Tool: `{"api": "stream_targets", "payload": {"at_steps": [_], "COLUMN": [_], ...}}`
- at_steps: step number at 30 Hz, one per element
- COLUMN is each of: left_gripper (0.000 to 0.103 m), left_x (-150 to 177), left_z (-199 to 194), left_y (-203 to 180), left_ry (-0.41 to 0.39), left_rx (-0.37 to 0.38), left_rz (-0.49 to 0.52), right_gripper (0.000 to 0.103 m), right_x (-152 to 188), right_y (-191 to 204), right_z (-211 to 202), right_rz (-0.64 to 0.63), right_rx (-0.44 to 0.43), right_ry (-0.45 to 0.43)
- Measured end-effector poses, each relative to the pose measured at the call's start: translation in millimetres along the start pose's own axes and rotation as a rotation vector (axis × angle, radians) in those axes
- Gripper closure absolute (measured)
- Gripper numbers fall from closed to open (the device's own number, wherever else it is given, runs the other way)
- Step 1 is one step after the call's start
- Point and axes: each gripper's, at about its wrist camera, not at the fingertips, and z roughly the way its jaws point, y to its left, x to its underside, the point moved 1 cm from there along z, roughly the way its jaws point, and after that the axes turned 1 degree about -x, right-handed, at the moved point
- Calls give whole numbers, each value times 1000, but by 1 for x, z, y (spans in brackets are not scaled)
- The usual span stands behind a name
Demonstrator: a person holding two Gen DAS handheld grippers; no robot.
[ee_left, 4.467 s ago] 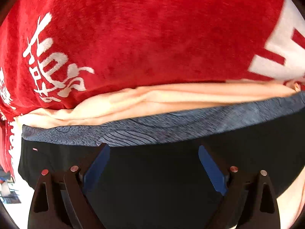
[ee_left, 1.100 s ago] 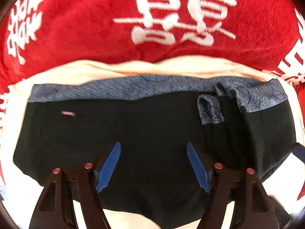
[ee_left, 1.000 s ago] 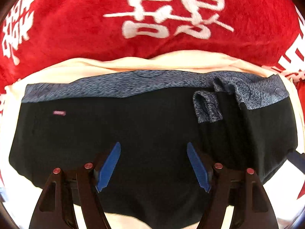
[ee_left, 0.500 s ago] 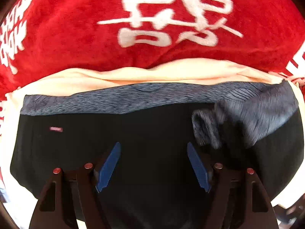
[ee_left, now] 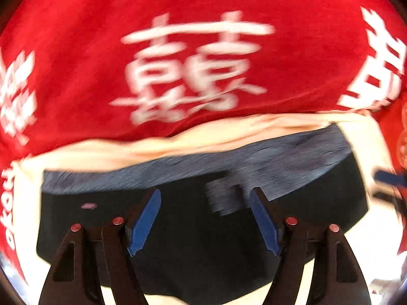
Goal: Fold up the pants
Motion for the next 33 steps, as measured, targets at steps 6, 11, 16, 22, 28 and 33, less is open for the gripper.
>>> {"api": "stream_targets", "payload": {"at_steps": [6,11,16,22,28,33], "left_gripper": [29,29,28,28,28,28], "left_x": [-17,12,32,53,81,101], "left_z": [34,53,44,23,-12,-38], "left_y": [-57,-69,-62,-48,-20,12], "left_ry": [46,102,80,117,146,153], "left_rx": [60,-8,-20,-66,-108,-181], "left_rz": [26,47,36,-27,-127,-229], "right_gripper": [56,72,64,52,52,51], "right_x": [-15,-6,16,12,11,16], "right_y": [-128,-147,-147,-117,-25,14], "right_z": [52,77,59,39,19,41], "right_rz": [401,497,481,380,67,-84], "right_rx": [-187,-357,-284,-38,-36,-147], "right_ry": [71,124,132,104,89,146]}}
